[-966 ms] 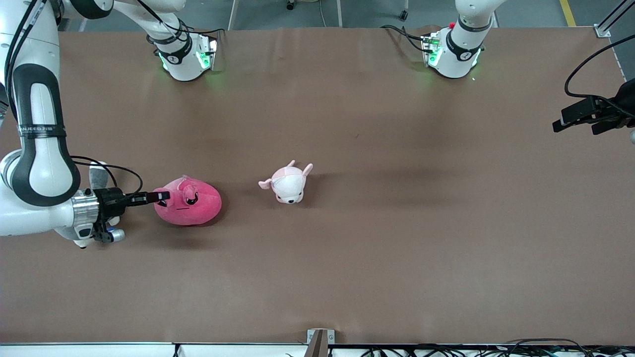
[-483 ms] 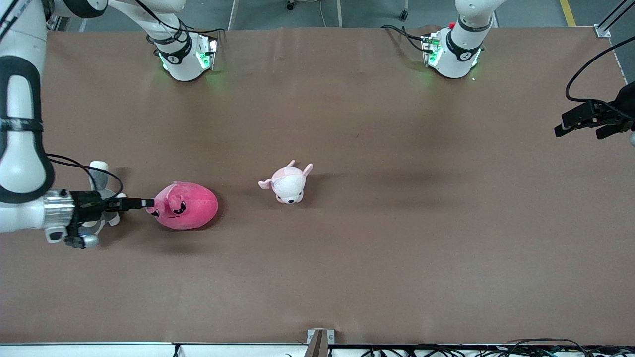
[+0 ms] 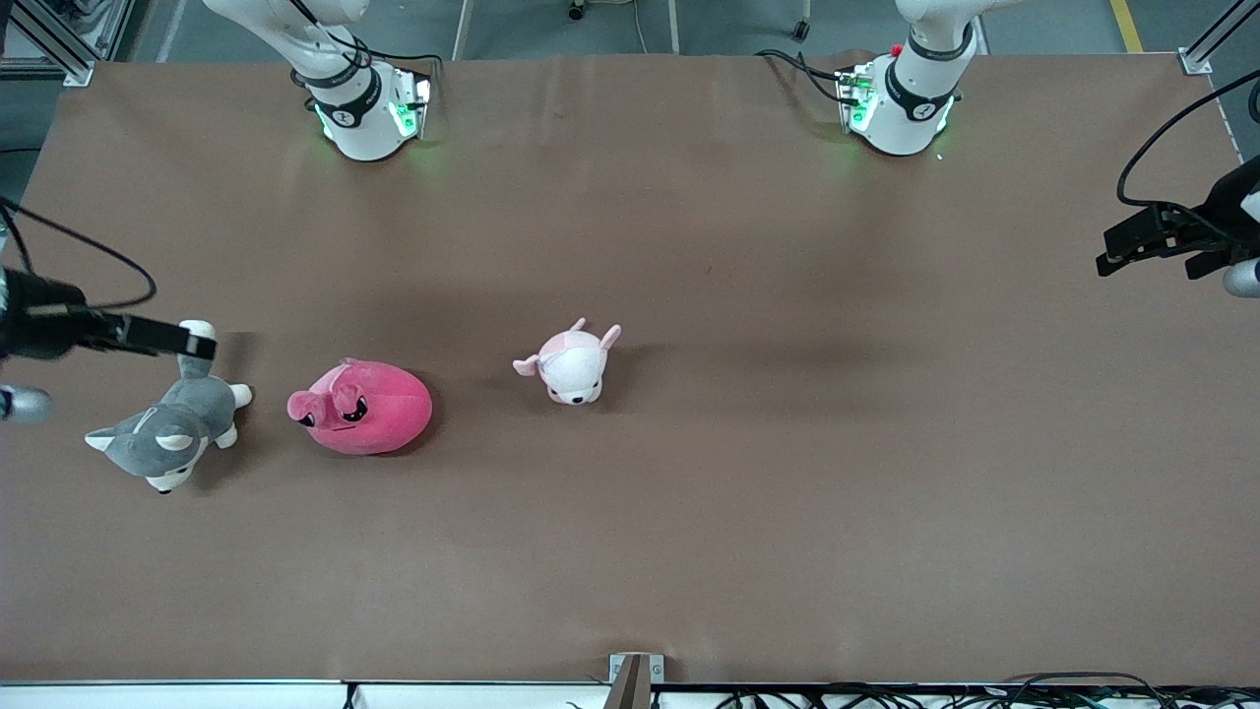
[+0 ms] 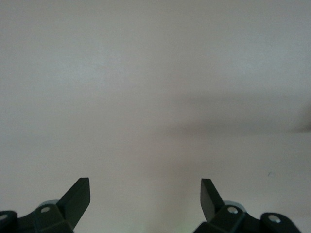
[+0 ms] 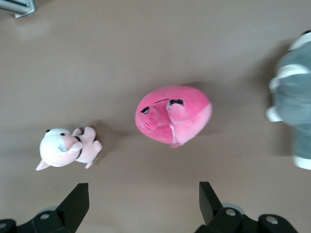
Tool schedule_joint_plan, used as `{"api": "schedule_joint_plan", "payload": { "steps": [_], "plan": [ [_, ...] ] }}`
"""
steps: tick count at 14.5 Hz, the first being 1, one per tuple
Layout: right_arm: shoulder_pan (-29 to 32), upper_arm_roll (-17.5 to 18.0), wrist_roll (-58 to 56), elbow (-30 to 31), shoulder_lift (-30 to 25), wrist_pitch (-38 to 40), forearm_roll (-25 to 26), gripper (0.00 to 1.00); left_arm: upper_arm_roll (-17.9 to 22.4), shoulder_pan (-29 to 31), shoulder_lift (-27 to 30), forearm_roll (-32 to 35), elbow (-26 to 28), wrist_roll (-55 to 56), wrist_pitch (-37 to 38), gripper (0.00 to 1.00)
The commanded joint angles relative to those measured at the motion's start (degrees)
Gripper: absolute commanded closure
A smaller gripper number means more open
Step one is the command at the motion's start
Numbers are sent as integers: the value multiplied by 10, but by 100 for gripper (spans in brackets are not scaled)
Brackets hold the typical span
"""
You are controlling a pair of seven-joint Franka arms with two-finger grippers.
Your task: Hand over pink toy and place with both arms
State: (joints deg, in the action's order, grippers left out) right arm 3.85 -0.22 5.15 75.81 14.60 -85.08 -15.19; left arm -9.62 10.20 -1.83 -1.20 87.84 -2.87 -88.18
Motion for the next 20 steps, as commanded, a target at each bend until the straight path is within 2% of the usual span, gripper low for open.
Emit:
{"api": "schedule_joint_plan", "payload": {
  "steps": [1,2,4,7,11,14,20],
  "plan": [
    [-5,-1,9,14,-48,-3,74,0,63,-57,10,1,0,0,-2,0],
    [-6,0,8,12,-56,-3,114,0,66,-58,11,-4,0,0,-2,0],
    [-2,-3,7,-12,-64,-1,137,0,67,-61,16,-7,0,0,-2,0],
    [20,-3,-48,-11,-84,6,130,0,101,-86,35,-16,2,1,-1,0],
    [29,-2,-63,-5,-92,0,132,0,117,-102,38,-20,4,1,1,0],
    [47,10,-66,65,-129,-45,136,0,120,-107,39,-20,4,1,2,0],
    [44,15,-65,77,-137,-68,137,0,124,-110,46,-21,7,1,3,0]
  ]
}}
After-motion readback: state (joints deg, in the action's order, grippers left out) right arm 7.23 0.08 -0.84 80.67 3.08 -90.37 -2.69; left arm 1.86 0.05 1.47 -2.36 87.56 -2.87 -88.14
